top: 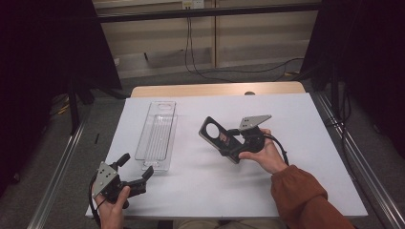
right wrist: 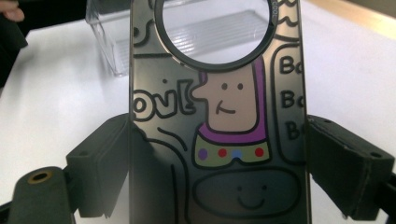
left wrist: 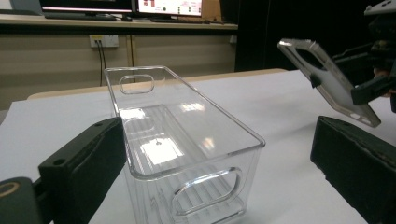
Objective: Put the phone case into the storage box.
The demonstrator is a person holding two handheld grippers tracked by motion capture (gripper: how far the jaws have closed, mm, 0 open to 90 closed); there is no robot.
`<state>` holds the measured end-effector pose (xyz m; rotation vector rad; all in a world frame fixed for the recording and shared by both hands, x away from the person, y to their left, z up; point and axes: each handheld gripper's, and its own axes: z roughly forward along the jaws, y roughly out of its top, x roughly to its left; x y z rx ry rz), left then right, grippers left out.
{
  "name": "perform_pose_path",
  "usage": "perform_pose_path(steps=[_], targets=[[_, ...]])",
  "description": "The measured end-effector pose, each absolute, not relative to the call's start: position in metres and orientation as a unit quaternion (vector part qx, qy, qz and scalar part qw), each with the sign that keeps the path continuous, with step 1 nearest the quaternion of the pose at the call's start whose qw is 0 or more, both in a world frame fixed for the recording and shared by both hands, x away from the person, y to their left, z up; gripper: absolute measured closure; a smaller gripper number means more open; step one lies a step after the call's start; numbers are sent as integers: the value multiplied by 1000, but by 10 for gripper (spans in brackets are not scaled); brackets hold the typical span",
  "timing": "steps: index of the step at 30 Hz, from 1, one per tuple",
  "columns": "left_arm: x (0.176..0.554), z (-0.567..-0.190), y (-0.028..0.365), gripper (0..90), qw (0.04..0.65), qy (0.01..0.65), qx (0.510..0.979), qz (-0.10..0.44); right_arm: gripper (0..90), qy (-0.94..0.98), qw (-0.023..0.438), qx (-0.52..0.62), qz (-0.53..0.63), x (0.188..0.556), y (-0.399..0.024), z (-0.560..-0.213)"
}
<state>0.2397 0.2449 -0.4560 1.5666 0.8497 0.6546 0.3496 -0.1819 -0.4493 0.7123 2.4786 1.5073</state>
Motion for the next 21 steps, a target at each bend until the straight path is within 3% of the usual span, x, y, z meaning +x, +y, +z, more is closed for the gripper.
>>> perform_pose_path(steps=[21], targets=[[242, -453, 242, 70, 594, 345, 685, 242, 123, 783, 105, 242, 564, 317, -211, -451]])
